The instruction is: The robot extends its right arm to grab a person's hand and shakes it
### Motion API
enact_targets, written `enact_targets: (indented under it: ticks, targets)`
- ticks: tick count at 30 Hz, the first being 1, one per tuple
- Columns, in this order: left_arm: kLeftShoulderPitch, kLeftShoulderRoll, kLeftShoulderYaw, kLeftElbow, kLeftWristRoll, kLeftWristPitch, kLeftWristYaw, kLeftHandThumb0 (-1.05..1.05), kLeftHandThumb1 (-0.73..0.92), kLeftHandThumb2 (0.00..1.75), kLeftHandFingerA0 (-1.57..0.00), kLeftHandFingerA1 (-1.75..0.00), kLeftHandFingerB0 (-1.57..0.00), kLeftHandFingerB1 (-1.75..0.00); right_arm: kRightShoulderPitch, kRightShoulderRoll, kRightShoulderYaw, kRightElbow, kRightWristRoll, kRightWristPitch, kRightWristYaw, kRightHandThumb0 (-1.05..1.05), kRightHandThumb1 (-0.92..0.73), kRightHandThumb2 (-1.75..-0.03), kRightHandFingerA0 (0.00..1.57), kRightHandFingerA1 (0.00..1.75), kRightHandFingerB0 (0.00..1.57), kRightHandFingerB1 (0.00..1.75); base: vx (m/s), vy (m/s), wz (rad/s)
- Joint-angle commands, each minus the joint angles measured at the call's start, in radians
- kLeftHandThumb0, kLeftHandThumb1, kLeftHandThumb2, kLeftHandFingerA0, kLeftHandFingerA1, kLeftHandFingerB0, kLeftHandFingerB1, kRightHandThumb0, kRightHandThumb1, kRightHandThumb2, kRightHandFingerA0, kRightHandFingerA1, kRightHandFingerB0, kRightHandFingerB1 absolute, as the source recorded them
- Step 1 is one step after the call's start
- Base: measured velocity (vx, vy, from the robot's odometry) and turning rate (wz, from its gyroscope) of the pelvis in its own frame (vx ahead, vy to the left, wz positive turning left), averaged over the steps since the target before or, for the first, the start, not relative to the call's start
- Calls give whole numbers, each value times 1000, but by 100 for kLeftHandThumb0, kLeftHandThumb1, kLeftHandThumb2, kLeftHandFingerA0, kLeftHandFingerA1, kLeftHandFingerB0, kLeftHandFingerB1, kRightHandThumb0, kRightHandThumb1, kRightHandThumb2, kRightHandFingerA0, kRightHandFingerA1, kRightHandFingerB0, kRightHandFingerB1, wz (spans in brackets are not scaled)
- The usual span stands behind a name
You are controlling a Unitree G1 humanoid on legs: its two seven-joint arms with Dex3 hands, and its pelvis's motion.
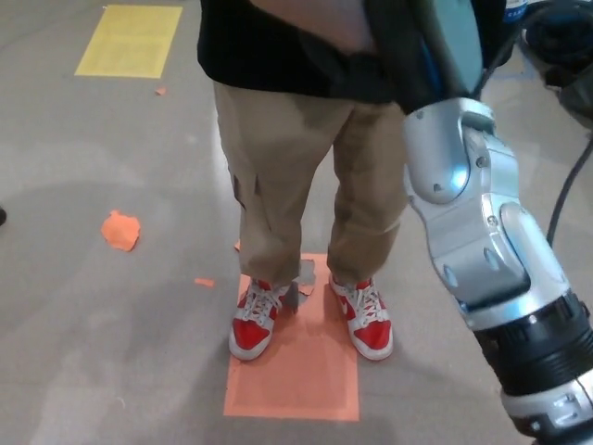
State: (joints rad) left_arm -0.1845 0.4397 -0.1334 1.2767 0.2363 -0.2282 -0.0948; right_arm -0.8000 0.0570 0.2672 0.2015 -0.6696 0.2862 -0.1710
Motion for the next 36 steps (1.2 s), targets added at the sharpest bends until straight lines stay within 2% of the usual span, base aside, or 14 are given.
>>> enact_targets:
  ticks: [1, 9, 11, 17, 18, 19, 20, 21, 23, 25, 28, 29, 32, 36]
  targets:
    - [12, 21, -19, 9, 33, -8, 17, -64, 92, 69, -36, -34, -28, -31, -27, -31, -8, 406, 63, -74, -20, -14, -43, -55, 100, 66, 68, 53, 0, 0, 0]
    - [10, 22, -22, 6, 32, -14, 13, -61, 92, 69, -37, -34, -28, -31, -25, 6, 11, 797, 81, -131, 17, -17, -38, -53, 94, 61, 66, 52, 0, 0, 0]
    - [11, 23, -22, 5, 31, -18, 11, -61, 92, 69, -35, -34, -28, -31, -27, 9, 9, 831, 85, -150, 24, -14, -47, -54, 92, 59, 67, 51, 0, 0, 0]
    - [6, 21, -19, 7, 29, -3, 8, -60, 92, 69, -35, -34, -28, -31, -38, 9, 6, 862, 96, -185, 24, -21, -36, -56, 96, 64, 65, 52, 0, 0, 0]
    - [10, 23, -14, 5, 25, -23, 6, -55, 75, 109, -33, -52, -18, -45, -42, 2, 0, 809, 106, -199, 17, -22, -39, -58, 101, 67, 65, 53, 0, 0, 0]
    - [12, 25, -17, 3, 30, -30, 13, -57, 76, 109, -33, -52, -18, -45, -42, -1, -13, 754, 123, -211, 12, -15, -49, -55, 106, 67, 68, 50, 0, 0, 0]
    - [12, 26, -19, 3, 33, -30, 16, -57, 76, 109, -33, -52, -18, -45, -43, -2, -17, 743, 130, -217, 10, -15, -49, -55, 106, 67, 68, 50, 0, 0, 0]
    - [9, 27, -22, 4, 39, -25, 21, -62, 92, 69, -37, -34, -28, -31, -26, -7, -25, 637, 139, -209, 16, -16, -52, -56, 106, 65, 70, 50, 0, 0, 0]
    - [5, 24, -13, 6, 31, -15, 15, -63, 92, 70, -35, -34, -28, -32, 0, -18, -32, 498, 146, -206, 21, -14, -60, -58, 106, 63, 70, 50, 0, 0, 0]
    - [0, 24, -18, 9, 37, -14, 15, -66, 92, 69, -35, -34, -28, -32, 60, -23, -46, 209, 145, -182, 33, -17, -84, -64, 113, 71, 71, 49, 0, 0, 0]
    - [-4, 22, -8, 9, 27, -14, 4, -64, 92, 69, -36, -35, -28, -32, 93, -24, -56, 35, 147, -186, 43, -18, -84, -64, 114, 69, 72, 50, 0, 0, 0]
    - [-4, 20, 7, 7, 9, -11, -11, -61, 92, 69, -34, -34, -28, -32, 121, -18, -64, -188, 144, -166, 72, -16, -83, -64, 114, 73, 72, 49, 0, 0, 0]
    - [0, 25, -5, 8, 25, -33, -8, -63, 92, 70, -33, -34, -28, -32, 152, -16, -71, -422, 137, -152, 101, -14, -79, -66, 115, 77, 75, 51, 0, 0, 0]
    - [-4, 23, -12, 10, 34, -24, 4, -63, 92, 69, -35, -34, -30, -33, 185, 9, -76, -627, 134, -79, 142, -13, -81, -65, 118, 74, 74, 50, 0, 0, 0]
